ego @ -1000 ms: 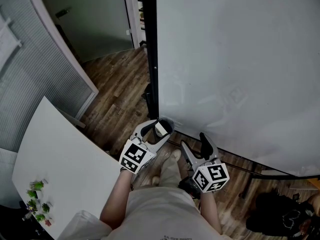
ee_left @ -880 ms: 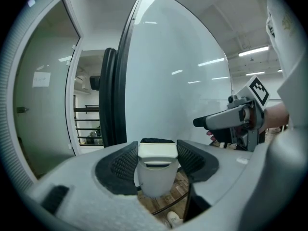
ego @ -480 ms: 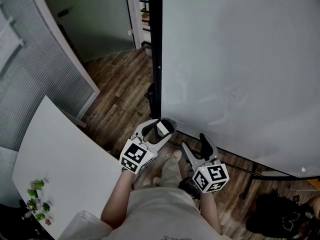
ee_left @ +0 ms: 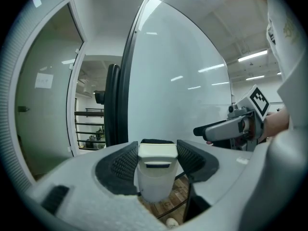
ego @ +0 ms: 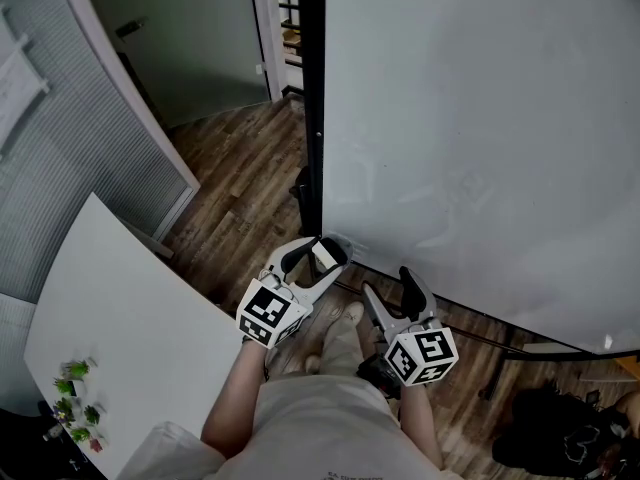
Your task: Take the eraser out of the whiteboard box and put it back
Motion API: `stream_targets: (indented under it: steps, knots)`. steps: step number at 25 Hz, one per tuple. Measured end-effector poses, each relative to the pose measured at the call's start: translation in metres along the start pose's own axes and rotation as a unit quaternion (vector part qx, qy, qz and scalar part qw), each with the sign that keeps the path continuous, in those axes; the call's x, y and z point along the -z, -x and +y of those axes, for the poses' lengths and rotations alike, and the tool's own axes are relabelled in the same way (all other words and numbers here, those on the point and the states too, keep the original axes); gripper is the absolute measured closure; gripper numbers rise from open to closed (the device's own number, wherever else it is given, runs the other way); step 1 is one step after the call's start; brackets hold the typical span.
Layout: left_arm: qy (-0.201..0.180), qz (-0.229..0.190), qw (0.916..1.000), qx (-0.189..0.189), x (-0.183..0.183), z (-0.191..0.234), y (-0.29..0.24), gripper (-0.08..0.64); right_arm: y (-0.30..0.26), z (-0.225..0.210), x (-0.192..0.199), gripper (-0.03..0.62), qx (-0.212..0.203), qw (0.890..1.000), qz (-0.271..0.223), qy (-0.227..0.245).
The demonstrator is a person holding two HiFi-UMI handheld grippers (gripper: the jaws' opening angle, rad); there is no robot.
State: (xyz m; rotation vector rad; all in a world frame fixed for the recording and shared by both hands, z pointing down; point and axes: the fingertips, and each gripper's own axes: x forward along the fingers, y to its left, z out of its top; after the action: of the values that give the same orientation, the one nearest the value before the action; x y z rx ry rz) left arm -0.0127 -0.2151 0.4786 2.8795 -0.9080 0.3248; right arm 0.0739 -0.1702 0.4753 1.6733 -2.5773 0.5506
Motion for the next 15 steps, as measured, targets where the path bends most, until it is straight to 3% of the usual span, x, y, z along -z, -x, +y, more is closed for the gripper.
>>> stream_targets:
  steps: [15]
  knots:
    - [-0.009,-0.024,0.9996,-0.015,-0.018,-0.003,0.01,0.308,0.01,0.005,-0.002,0.258,-0.004,1.0,-0.009,0.003]
